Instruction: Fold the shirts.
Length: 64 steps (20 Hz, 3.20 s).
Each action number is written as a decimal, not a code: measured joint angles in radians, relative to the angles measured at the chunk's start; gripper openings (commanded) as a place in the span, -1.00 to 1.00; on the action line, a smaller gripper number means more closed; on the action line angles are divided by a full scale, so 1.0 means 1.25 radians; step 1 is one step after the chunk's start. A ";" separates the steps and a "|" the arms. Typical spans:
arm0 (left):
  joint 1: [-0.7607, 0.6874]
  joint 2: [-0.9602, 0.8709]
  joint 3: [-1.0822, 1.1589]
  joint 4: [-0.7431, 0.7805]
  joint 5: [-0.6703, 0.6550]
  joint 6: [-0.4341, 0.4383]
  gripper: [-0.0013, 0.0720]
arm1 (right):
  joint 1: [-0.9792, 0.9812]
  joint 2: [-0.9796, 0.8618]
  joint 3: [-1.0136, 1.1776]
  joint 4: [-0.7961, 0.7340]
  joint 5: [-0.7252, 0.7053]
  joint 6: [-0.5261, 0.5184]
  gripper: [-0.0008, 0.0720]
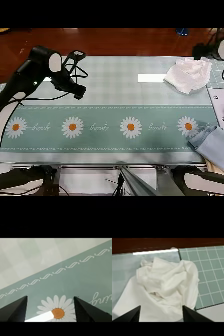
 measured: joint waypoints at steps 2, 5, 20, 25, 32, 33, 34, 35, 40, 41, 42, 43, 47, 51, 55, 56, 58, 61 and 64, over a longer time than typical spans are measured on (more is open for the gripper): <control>0.000 -0.001 0.000 0.008 0.009 0.012 1.00 | -0.057 -0.035 0.000 0.032 -0.018 0.017 0.66; 0.000 -0.001 0.000 0.012 0.014 0.020 1.00 | -0.120 -0.097 0.000 0.099 -0.032 0.029 0.66; -0.001 0.000 0.000 0.016 0.018 0.026 0.97 | -0.172 -0.321 0.000 0.223 -0.077 0.040 -0.91; -0.001 0.015 0.045 0.016 0.002 0.026 0.05 | -0.172 -0.221 0.000 0.227 -0.084 -0.017 -0.92; -0.001 0.064 0.313 0.016 -0.051 0.047 0.08 | -0.155 0.119 0.000 0.290 -0.087 -0.142 -0.92; -0.001 0.076 0.357 0.016 -0.063 0.047 0.15 | -0.149 0.175 0.000 0.315 -0.092 -0.160 -0.92; -0.001 0.089 0.394 0.016 -0.075 0.047 0.15 | -0.141 0.228 0.000 0.341 -0.092 -0.175 -0.92; -0.001 0.105 0.428 0.016 -0.086 0.048 0.16 | -0.132 0.284 0.000 0.369 -0.096 -0.191 -0.92; -0.001 0.213 0.501 0.016 -0.122 0.050 0.71 | -0.084 0.514 0.000 0.497 -0.104 -0.225 -0.92; -0.001 0.236 0.506 0.016 -0.126 0.049 0.87 | -0.079 0.545 0.000 0.516 -0.103 -0.229 -0.92; -0.001 0.254 0.509 0.016 -0.127 0.049 0.87 | -0.074 0.571 0.000 0.532 -0.100 -0.230 -0.92; -0.001 0.271 0.512 0.016 -0.129 0.049 0.86 | -0.071 0.590 0.000 0.543 -0.090 -0.232 -0.92; -0.001 0.307 0.514 0.016 -0.161 0.049 0.84 | -0.065 0.609 0.000 0.606 -0.029 -0.237 -0.92; -0.001 0.316 0.479 0.016 -0.201 0.047 0.84 | -0.063 0.553 0.000 0.751 0.035 -0.281 -0.92; -0.001 0.319 0.428 0.016 -0.219 0.047 0.84 | -0.016 0.453 0.000 0.836 0.106 -0.320 -0.92; -0.001 0.319 0.416 0.016 -0.220 0.047 0.84 | 0.020 0.424 0.000 0.831 0.120 -0.324 -0.92; -0.001 0.316 0.398 0.016 -0.225 0.047 0.84 | 0.112 0.361 0.000 0.812 0.130 -0.331 -0.92; -0.001 0.304 0.385 0.016 -0.226 0.046 0.84 | 0.270 0.257 0.000 0.779 0.121 -0.335 -0.92; -0.001 0.289 0.375 0.017 -0.226 0.046 0.84 | 0.402 0.156 0.000 0.760 0.077 -0.338 -0.88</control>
